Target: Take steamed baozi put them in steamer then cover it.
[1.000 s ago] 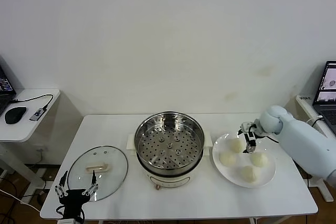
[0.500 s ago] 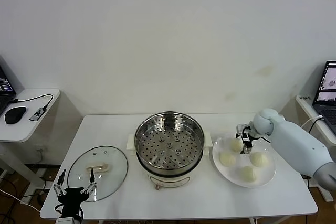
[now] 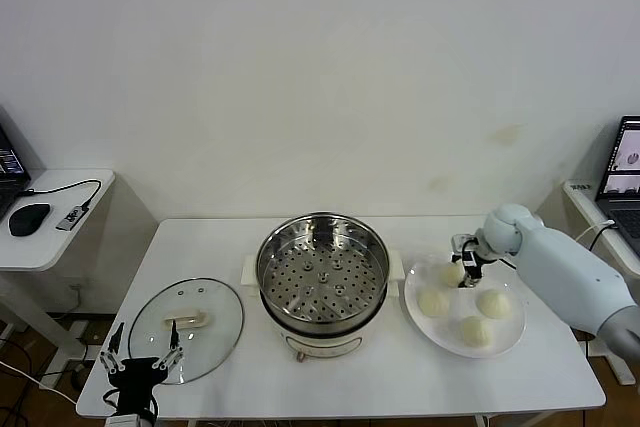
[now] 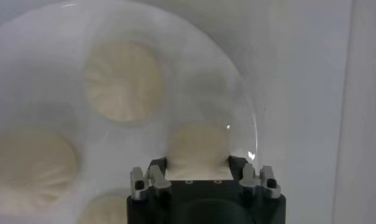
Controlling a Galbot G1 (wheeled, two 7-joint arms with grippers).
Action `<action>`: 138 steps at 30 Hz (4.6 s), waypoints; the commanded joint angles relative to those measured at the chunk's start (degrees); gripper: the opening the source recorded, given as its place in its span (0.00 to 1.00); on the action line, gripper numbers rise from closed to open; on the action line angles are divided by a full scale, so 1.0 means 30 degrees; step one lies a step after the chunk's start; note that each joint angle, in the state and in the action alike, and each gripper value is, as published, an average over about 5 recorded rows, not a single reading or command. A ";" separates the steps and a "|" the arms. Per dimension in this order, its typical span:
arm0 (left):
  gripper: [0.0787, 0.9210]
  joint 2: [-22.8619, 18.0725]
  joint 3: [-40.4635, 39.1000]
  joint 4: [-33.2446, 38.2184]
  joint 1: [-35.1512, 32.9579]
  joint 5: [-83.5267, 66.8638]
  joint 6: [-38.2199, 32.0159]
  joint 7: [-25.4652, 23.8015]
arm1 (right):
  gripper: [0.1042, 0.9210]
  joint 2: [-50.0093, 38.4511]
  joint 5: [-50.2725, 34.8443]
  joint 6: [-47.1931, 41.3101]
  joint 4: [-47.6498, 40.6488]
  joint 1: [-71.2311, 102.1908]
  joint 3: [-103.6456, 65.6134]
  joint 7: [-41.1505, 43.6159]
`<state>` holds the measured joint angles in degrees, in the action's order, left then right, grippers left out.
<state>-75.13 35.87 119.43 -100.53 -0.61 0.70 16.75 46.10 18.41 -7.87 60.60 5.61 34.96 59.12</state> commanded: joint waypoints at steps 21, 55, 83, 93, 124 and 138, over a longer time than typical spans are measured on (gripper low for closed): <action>0.88 0.0539 -0.0579 -0.0122 -0.0065 -0.5517 0.1231 -0.1213 | 0.60 -0.2124 -1.0311 0.0092 0.8265 -1.2738 0.8072 -0.0110; 0.88 0.0148 -0.0761 0.0670 0.0250 -0.4140 0.1086 -0.1245 | 0.61 0.7654 0.0506 1.2303 0.3188 -1.0987 1.2672 -0.3571; 0.88 0.0162 -0.0749 0.1544 0.0207 -0.3655 0.0904 -0.1398 | 0.88 0.5081 -0.4249 0.8181 0.5456 -1.3686 1.2728 -0.2874; 0.88 0.0798 -0.0704 0.1718 0.0392 -0.3720 0.1027 -0.1405 | 0.88 -0.3293 -1.1020 -0.3705 1.3248 -1.6580 1.3742 -0.1890; 0.88 0.0713 -0.0686 0.1609 0.0128 -0.3237 0.0971 -0.1394 | 0.88 -0.5704 -0.4982 -0.2321 0.9181 -0.3940 0.7546 -0.0894; 0.88 0.0710 -0.0534 0.1507 0.0126 -0.3145 0.0969 -0.1425 | 0.88 -0.3032 -0.4435 -0.1955 0.6584 -0.1532 0.5907 -0.1313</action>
<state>-73.04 34.28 124.01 -100.11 -10.04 3.59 12.49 34.60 4.16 -14.11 83.50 -3.07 55.41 55.27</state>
